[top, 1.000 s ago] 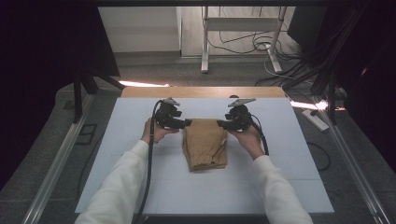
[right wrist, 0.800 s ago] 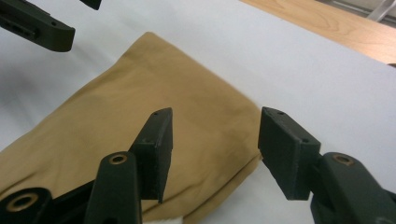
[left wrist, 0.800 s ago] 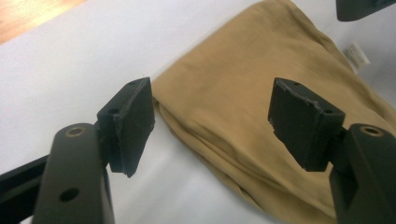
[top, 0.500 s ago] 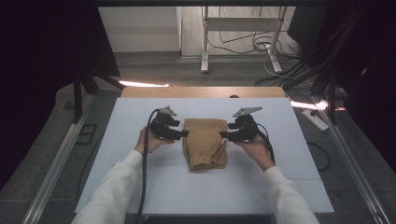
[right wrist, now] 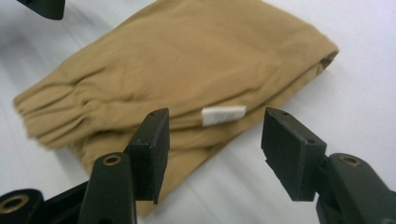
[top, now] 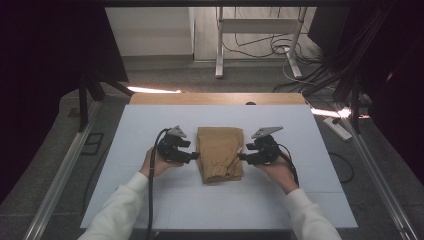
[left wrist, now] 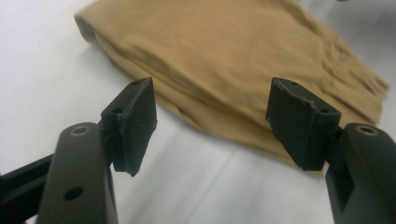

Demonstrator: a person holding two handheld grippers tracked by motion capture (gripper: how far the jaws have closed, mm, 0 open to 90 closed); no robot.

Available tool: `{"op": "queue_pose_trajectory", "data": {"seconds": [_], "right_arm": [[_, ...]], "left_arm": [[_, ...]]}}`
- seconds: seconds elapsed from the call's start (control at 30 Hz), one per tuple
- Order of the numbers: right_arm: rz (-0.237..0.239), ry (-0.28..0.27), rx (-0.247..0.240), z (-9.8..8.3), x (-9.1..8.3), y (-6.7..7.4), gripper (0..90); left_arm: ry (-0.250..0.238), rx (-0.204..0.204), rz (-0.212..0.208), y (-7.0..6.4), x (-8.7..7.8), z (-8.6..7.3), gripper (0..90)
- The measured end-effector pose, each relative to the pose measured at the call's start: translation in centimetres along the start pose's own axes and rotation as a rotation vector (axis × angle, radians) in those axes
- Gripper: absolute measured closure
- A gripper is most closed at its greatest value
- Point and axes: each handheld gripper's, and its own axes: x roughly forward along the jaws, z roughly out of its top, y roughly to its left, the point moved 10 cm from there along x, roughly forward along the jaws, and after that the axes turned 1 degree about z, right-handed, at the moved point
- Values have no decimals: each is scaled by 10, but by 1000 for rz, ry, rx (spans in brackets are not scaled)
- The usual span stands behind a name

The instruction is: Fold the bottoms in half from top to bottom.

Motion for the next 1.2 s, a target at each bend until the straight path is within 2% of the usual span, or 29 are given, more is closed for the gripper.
{"op": "queue_pose_trajectory", "data": {"seconds": [0.07,0.13,0.17,0.3,0.47,0.7,0.8,0.93,1.2], "right_arm": [[1,-1,-18,-7,-6,6,427],[1,6,-21,-12,-9,8,424],[2,6,-23,-14,-11,10,422],[7,-12,-14,-24,-22,14,421],[0,-26,-4,-34,-33,16,418],[2,-8,18,-52,-44,17,418],[-14,0,11,-59,-49,17,418],[-27,5,26,-70,-56,14,418],[-42,-2,36,-90,-72,10,418]], "left_arm": [[-1,-1,5,-5,-5,-9,326],[-20,-12,-8,-10,-9,-16,326],[-11,-9,-5,-12,-10,-19,326],[-15,-12,-4,-16,-18,-29,316],[-13,-29,6,-16,-26,-42,316],[1,-42,26,-14,-36,-61,315],[8,-47,31,-13,-40,-70,316],[13,-60,33,-13,-45,-81,316],[1,-75,38,-14,-58,-95,315]]}}
